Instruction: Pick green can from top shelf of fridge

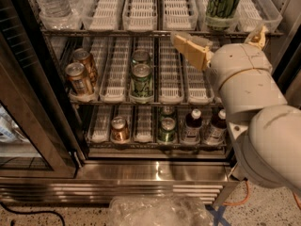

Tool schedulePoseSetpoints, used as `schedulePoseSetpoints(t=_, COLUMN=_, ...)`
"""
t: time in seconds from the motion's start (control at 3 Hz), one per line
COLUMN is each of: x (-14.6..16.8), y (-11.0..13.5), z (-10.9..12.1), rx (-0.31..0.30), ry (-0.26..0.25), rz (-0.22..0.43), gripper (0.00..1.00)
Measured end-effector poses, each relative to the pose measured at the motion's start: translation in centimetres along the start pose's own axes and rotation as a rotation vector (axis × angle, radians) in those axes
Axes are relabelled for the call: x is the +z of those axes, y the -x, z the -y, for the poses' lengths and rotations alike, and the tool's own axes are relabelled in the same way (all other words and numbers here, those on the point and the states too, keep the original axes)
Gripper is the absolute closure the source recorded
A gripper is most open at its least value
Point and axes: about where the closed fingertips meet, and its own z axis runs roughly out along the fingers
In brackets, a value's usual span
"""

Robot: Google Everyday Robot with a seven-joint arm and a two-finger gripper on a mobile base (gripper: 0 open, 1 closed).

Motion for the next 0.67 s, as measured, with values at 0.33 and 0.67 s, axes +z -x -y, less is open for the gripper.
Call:
schedulePoseSetpoints(t=0.33, x=-1.43, y=-0.46, z=0.91, rx=-0.008, ry=-0.039, rz=0.040, gripper=0.00)
schedulePoseSetpoints(t=0.67, x=-1.43, y=-0.45, z=0.91, rx=-0.008, ry=-0.039, rz=0.040, gripper=0.00)
